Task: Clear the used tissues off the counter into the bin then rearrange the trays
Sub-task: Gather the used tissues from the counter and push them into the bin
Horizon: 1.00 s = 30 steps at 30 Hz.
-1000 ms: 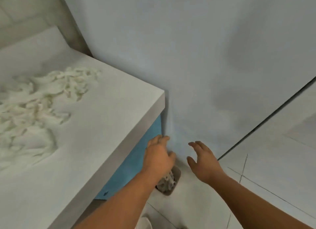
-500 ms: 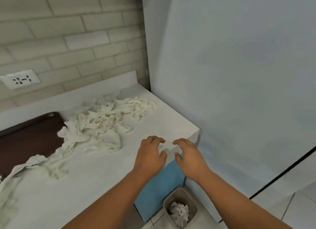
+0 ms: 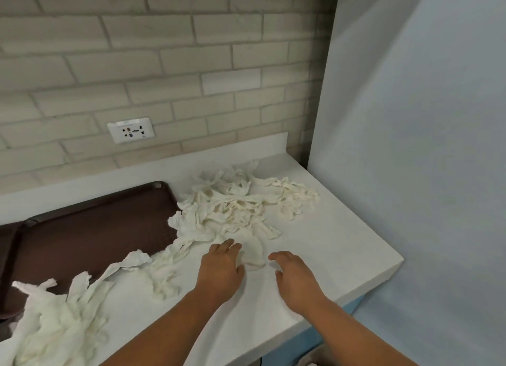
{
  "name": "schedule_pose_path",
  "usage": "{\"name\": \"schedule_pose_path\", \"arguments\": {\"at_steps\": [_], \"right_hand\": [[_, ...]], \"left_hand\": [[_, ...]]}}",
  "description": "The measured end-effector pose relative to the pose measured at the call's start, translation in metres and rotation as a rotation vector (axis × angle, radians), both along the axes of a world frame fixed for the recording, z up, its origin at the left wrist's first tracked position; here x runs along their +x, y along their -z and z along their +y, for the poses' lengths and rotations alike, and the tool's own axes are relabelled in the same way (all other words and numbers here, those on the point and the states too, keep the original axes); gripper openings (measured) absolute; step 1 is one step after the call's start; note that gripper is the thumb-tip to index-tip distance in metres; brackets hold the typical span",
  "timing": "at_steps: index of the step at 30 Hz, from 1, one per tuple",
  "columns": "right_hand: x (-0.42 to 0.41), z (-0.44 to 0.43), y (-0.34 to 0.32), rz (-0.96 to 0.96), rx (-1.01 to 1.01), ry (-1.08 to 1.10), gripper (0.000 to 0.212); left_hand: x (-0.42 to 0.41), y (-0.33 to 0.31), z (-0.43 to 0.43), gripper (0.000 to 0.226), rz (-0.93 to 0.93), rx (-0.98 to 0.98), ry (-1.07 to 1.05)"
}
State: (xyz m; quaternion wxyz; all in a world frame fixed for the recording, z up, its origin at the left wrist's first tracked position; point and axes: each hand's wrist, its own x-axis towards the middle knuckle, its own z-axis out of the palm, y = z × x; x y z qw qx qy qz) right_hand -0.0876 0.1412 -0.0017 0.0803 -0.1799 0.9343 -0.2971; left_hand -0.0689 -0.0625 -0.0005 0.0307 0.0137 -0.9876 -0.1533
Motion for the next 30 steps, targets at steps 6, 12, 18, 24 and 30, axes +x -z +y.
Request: {"name": "schedule_pose_path", "arguments": {"at_steps": [6, 12, 18, 24, 30], "right_hand": [[-0.036, -0.034, 0.006, -0.014, 0.063, -0.054, 0.061], [-0.058, -0.052, 0.013, -0.061, 0.228, -0.056, 0.058], [-0.066, -0.063, 0.011, -0.007, 0.267, -0.003, 0.021], [-0.071, -0.068, -0.004, -0.084, 0.059, 0.148, 0.024], [-0.073, -0.073, -0.022, -0.304, -0.363, 0.404, 0.026]], "left_hand": [[-0.026, 0.008, -0.036, 0.024, -0.013, 0.029, 0.106], [-0.043, -0.001, -0.062, 0.009, 0.058, 0.442, 0.125], [-0.039, 0.014, -0.065, 0.032, -0.144, 0.175, 0.406], [-0.058, -0.003, -0.076, 0.026, -0.107, 0.435, 0.263], [-0.076, -0.035, -0.096, 0.025, -0.213, 1.020, 0.028]]}}
